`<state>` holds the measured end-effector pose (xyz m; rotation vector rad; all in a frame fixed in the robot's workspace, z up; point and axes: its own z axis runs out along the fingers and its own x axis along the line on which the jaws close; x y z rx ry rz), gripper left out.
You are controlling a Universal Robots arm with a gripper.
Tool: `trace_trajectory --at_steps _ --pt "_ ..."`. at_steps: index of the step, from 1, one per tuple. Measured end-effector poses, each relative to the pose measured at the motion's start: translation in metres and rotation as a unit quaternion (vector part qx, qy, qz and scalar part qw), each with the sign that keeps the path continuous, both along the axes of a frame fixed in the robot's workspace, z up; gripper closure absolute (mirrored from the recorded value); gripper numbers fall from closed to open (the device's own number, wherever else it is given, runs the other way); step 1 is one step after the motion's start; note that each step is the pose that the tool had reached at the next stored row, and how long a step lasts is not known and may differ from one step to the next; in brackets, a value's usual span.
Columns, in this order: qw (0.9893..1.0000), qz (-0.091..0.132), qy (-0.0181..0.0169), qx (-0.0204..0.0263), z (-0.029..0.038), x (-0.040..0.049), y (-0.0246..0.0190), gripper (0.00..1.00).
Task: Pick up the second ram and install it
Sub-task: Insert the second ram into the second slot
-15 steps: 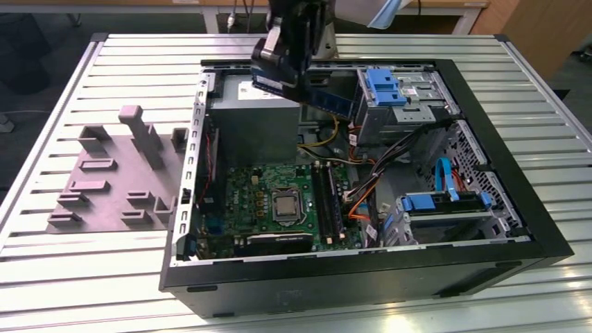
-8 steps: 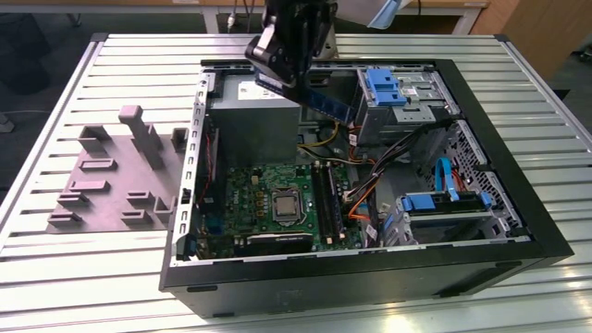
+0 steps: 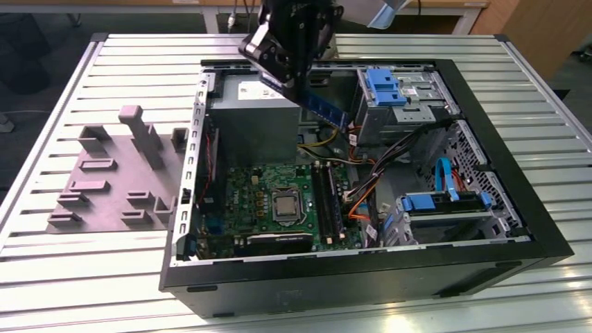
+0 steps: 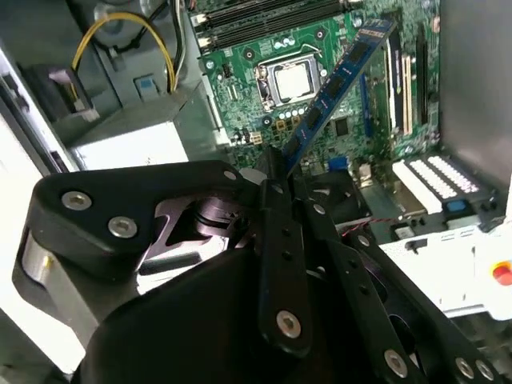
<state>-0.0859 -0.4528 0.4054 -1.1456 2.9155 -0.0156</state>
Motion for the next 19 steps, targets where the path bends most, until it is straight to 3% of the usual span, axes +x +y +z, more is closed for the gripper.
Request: trace_trajectory --at_steps 4,9,14,19 --pt "0.9994 -0.035 0.0000 0.0000 -0.0001 0.0000 0.0000 0.86" --pt "0.9968 -0.080 0.0000 -0.0001 -0.0002 0.0000 0.0000 0.86" --pt "0.9922 -0.125 0.0000 -0.0001 -0.0004 0.0000 0.0000 0.86" --pt "0.9858 -0.168 0.0000 -0.0002 -0.0007 0.0000 0.0000 0.86"
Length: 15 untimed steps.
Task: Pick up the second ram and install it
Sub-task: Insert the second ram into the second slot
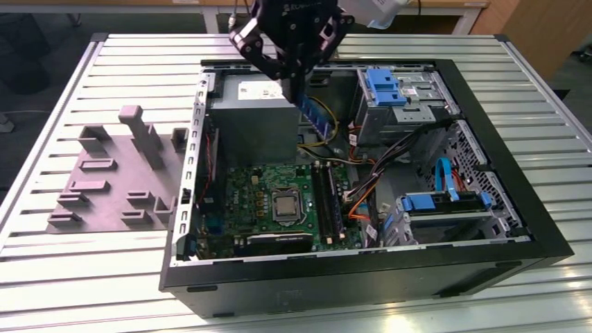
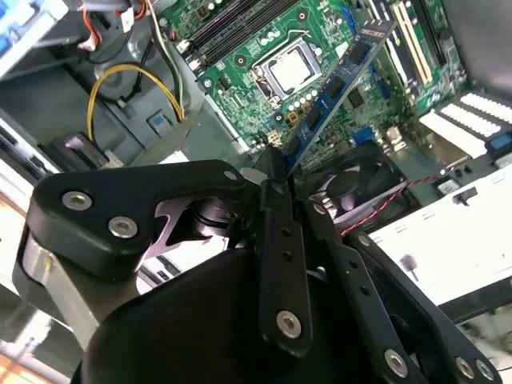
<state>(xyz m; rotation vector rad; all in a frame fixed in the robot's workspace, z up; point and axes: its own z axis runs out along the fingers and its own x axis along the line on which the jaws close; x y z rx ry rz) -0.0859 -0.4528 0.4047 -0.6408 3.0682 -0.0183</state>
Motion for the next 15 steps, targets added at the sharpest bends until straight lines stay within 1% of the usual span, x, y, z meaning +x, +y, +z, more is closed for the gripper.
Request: trace_trajectory --at_steps 2,4,6,8,10,12,15 --pt "0.9998 -0.018 0.0000 -0.0001 -0.0002 0.0000 0.0000 0.86" --pt "0.9994 -0.036 0.0000 -0.0003 -0.0005 0.0000 0.0000 0.86" --pt "0.9985 -0.054 0.0001 -0.0004 -0.0008 0.0000 0.0000 0.86" --pt "0.9974 -0.073 0.0000 -0.0004 -0.0012 0.0000 0.0000 0.86" --pt "0.9959 -0.091 0.0000 -0.0004 -0.0015 0.0000 0.0000 0.86" --pt "0.9941 -0.109 0.0001 -0.0005 -0.0018 0.0000 0.0000 0.86" --pt "0.9907 -0.136 0.0001 -0.0005 -0.0023 0.0000 0.0000 0.86"
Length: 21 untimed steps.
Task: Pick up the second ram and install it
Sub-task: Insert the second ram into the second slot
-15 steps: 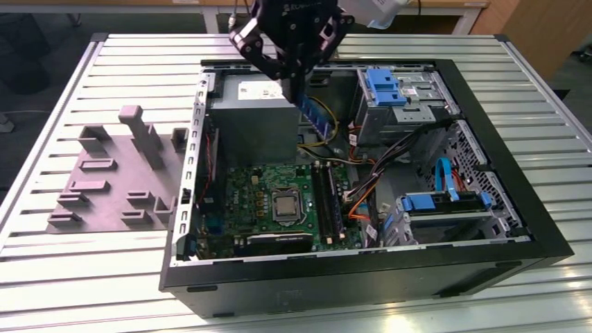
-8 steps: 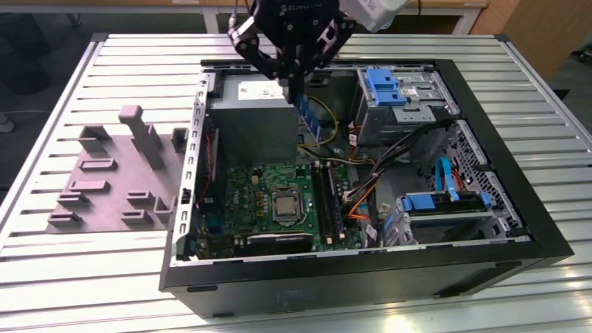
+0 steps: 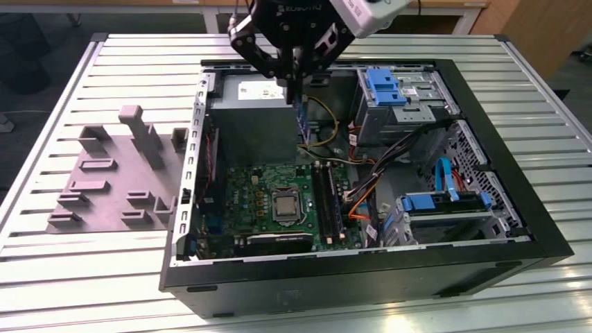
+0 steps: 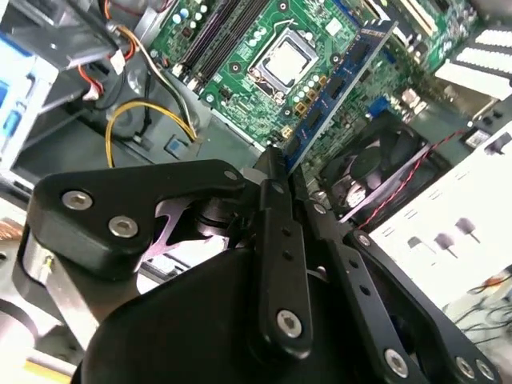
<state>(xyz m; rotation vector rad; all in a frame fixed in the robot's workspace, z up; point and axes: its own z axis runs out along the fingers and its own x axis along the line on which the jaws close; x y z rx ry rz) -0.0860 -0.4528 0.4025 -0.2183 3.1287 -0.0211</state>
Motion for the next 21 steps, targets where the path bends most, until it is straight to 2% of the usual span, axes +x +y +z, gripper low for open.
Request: trace_trajectory --at_steps 4,8,12,21 --pt "0.9994 -0.036 0.0000 0.0000 -0.0006 0.0000 0.0000 0.86" --pt "0.9976 -0.069 0.0000 0.0000 -0.0012 0.0000 0.0000 0.86" --pt "0.9972 -0.075 0.0000 0.0000 -0.0012 0.0000 0.0000 0.86" --pt "0.9972 -0.075 0.0000 0.0000 -0.0016 0.0000 0.0000 0.86"
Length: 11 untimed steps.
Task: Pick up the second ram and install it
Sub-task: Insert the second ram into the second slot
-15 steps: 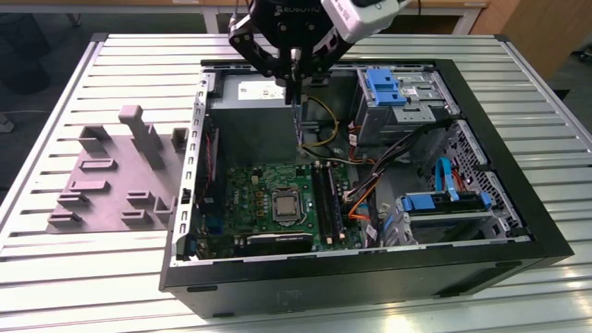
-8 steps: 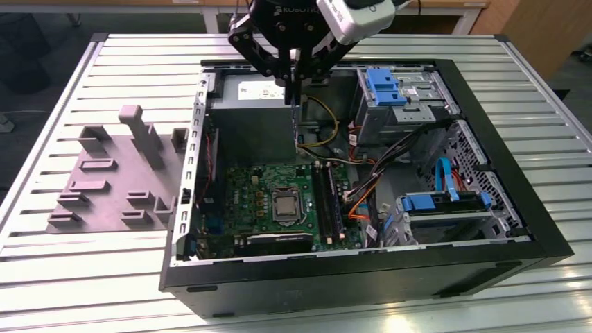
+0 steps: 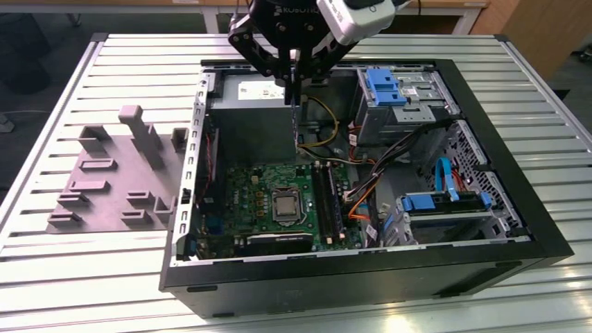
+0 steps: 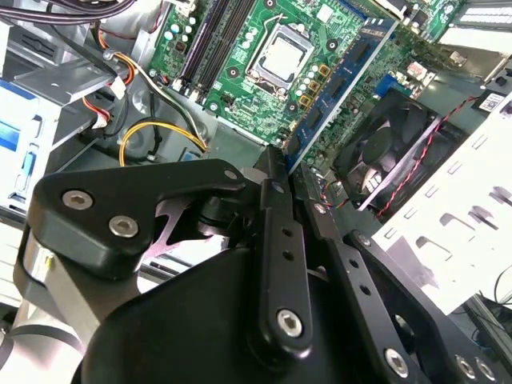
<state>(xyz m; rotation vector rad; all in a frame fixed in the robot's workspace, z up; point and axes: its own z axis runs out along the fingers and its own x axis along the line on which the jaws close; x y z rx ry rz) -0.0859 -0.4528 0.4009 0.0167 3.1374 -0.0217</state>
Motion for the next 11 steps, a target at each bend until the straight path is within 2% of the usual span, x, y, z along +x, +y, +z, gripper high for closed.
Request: trace_trajectory --at_steps 7,11 --pt "1.0000 0.005 0.0000 0.0000 -0.0026 0.0050 0.0000 0.86" --pt "0.9998 0.022 0.0000 0.0000 -0.0045 0.0071 0.0000 0.86"
